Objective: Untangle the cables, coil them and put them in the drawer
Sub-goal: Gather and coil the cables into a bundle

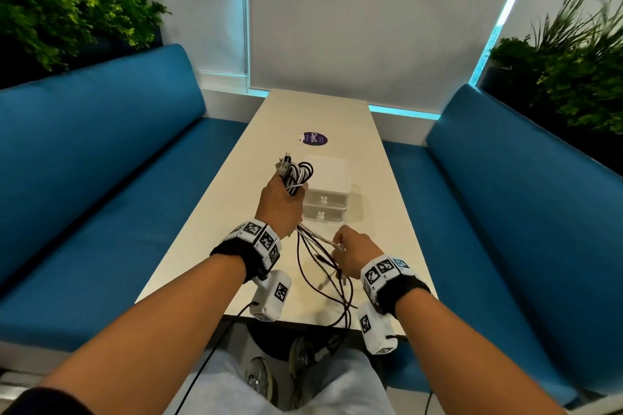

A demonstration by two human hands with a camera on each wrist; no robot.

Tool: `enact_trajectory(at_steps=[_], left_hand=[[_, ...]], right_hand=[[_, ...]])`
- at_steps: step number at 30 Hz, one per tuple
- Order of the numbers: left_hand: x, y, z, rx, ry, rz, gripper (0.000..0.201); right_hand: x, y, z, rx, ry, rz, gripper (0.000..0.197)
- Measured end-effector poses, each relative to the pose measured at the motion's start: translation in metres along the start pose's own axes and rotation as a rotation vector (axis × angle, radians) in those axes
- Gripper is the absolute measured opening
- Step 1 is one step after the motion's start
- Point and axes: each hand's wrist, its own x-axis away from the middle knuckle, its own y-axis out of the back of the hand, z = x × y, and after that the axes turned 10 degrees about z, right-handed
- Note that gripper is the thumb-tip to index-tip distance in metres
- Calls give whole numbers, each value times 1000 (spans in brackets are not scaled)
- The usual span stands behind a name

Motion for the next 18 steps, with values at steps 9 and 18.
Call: enact_trajectory(at_steps=[9,18], left_hand=[[-13,9,-9,21,-32,-98,19],[-10,23,8,-148,-28,-140,29]], right_hand=[[0,14,1,7,-16,-19,25],[7,0,4,-52,112,-40,40]])
